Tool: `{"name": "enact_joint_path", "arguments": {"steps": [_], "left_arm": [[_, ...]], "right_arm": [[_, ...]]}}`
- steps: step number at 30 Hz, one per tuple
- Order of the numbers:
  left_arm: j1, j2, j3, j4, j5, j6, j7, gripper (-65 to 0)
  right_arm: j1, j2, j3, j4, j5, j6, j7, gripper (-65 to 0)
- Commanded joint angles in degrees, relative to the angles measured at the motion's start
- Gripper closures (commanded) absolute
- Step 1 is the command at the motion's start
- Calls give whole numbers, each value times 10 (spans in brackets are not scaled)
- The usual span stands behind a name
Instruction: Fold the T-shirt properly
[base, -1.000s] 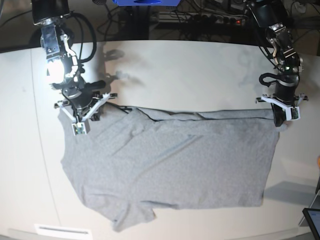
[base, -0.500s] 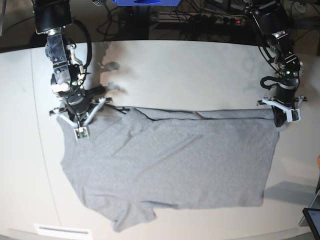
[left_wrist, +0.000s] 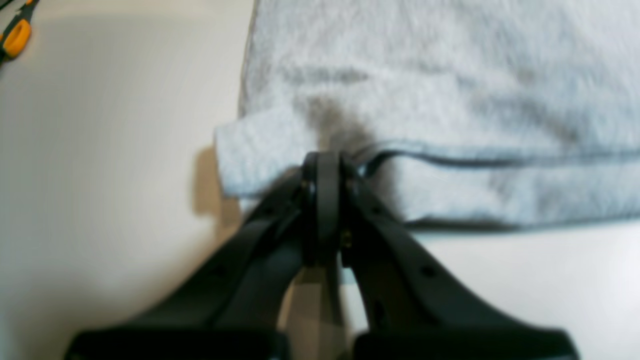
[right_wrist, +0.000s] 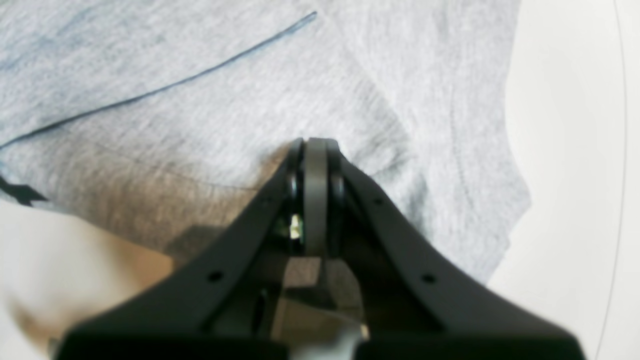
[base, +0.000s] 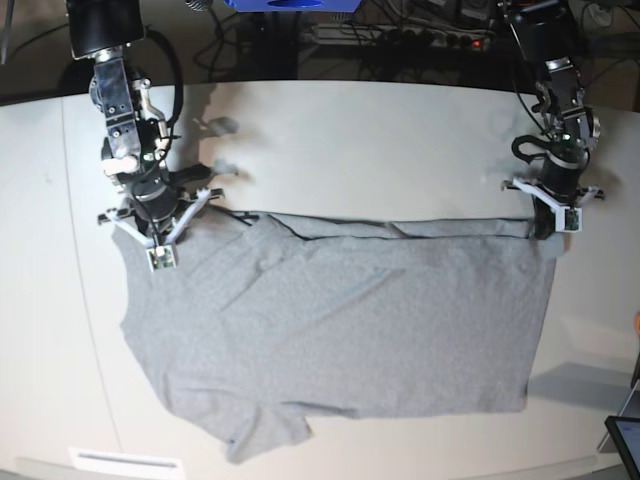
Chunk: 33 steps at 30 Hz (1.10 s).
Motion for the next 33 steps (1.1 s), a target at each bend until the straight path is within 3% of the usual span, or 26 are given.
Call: {"name": "enact_joint_path", "arguments": {"steps": [1,9,19,26,33], "left_arm": [[-2,-13,-2,7,3,1,2,0],[34,-49,-3,12,-3,1,1,0],[67,-49,-8,39,-3,1,1,0],[74,-56,-10,47,-3,1,1,0],[92,-44,-11,124,-4,1,4,0]], "right_arm": [[-5,4,3,2,-2,-1,-23,-7],[-10,4,-1,4,-3,-1,-23,-7],[-37,5,2,4,-3,-1,-22,0],[-68,17,3,4,-4,-1,11,0],[-66,17,3,4,-4,-1,12,0]]}}
